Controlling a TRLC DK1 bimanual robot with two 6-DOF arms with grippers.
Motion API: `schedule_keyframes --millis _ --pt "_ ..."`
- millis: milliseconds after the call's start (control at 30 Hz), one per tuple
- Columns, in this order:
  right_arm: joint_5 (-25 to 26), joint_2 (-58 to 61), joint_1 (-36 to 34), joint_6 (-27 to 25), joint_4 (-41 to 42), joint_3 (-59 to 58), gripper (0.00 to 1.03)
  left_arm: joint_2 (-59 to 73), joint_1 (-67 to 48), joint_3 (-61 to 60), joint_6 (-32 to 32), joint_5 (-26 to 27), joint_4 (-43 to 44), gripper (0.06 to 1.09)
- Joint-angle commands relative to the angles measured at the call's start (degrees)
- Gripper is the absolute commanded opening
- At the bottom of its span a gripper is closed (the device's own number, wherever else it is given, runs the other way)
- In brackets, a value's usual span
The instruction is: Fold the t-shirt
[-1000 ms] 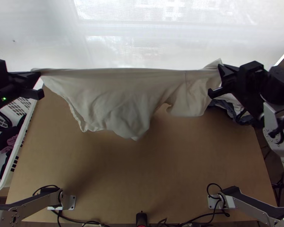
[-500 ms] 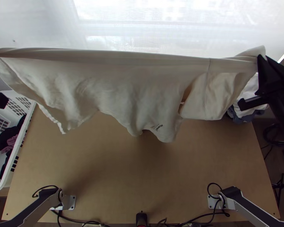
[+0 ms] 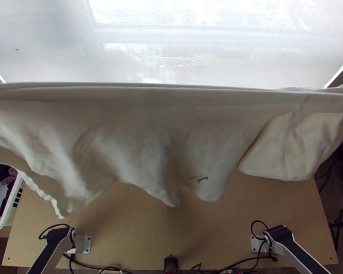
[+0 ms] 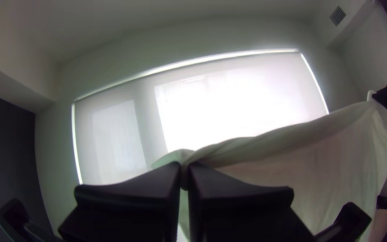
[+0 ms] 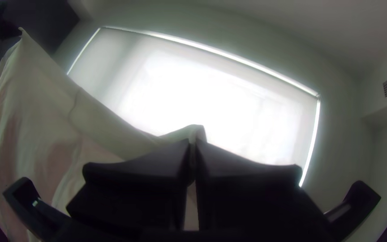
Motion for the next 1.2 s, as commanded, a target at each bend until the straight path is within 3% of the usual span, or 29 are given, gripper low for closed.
schedule_keyframes --millis 0,200,367,533,733,900,1167 --pt "-0.05 -4.45 -0.44 -2.79 0.14 2.67 0.03 -4.68 0.64 -0.35 3.34 1.11 -1.61 0.09" --pt "-1.46 -8.05 -3.26 -1.3 -6.72 3.2 0.03 -7.93 1.7 -1.93 4.31 3.92 -9.09 0.09" --pt "-1.37 -14.12 -3.17 0.99 -8.83 -10.78 0.03 -11.88 6.62 -13.7 2.73 10.86 -10.58 0.09" --pt "-1.46 -15.26 -2.03 6.7 -8.04 -22.55 0.03 -13.82 8.38 -30.05 1.15 15.7 -11.72 0.09" --pt "-1.37 -8.49 0.87 11.36 -0.65 -32.66 0.03 -12.68 7.06 -46.4 1.41 19.48 -12.78 0.09" --pt "-1.46 0.82 1.31 13.64 8.22 -37.58 0.03 -9.25 2.93 -55.1 0.79 19.3 -10.32 0.09" --pt "-3.57 19.81 0.0 14.96 18.33 -37.14 0.03 4.64 -5.07 -60.73 -1.75 15.96 1.2 0.09"
